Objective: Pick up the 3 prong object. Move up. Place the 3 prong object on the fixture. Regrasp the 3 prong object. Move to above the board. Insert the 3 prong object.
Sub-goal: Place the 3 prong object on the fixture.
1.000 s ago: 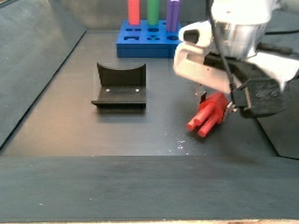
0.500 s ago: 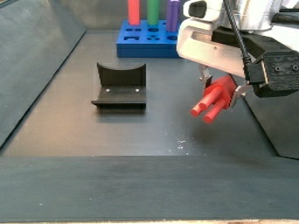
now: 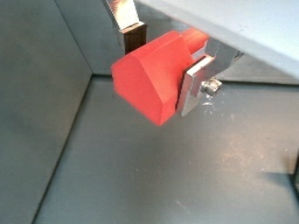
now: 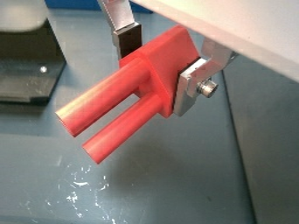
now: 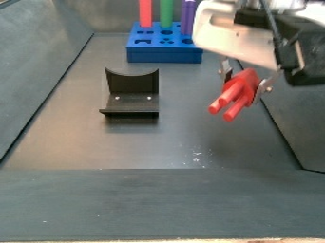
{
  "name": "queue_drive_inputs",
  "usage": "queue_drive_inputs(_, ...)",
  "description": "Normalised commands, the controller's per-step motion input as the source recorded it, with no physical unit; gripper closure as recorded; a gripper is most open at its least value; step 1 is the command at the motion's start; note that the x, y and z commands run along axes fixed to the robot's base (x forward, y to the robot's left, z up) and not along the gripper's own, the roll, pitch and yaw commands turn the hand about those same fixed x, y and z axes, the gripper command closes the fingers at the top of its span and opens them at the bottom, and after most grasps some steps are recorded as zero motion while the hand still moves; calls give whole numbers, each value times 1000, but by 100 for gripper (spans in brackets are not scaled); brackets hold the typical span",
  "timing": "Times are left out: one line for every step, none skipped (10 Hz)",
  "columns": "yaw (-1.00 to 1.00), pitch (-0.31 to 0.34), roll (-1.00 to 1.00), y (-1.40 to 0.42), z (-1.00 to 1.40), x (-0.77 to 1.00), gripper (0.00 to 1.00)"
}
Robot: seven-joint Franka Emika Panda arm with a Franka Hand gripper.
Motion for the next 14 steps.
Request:
queue_drive_inputs(-15, 49, 70, 5, 1000, -35, 100)
queue_drive_inputs(-10, 53, 82, 5, 1000, -38, 100)
queue_drive_inputs(-2, 60, 95, 5, 1000, -42, 100)
queue_drive_inputs(6, 66, 99, 3, 934, -42, 100)
queue_drive_inputs(16, 68, 99, 3, 766, -29, 100)
queue_drive_inputs(18, 72, 94, 4, 631, -22, 100)
queue_drive_inputs(19, 75, 91, 6, 541, -16, 100)
queue_drive_inputs(18, 81, 79, 4, 308, -10, 100)
queue_drive_inputs(15, 83, 70, 3, 215, -8, 100)
queue_drive_inputs(1000, -101, -48, -522, 64, 1000, 100)
queue_drive_inputs(1000, -102, -47, -518, 48, 1000, 100)
queue_drive_inputs(1000, -107, -58, -469, 43, 1000, 100)
queue_drive_inputs(1000, -111, -75, -433, 35, 1000, 100)
queue_drive_inputs(1000, -117, -95, -402, 25, 1000, 100)
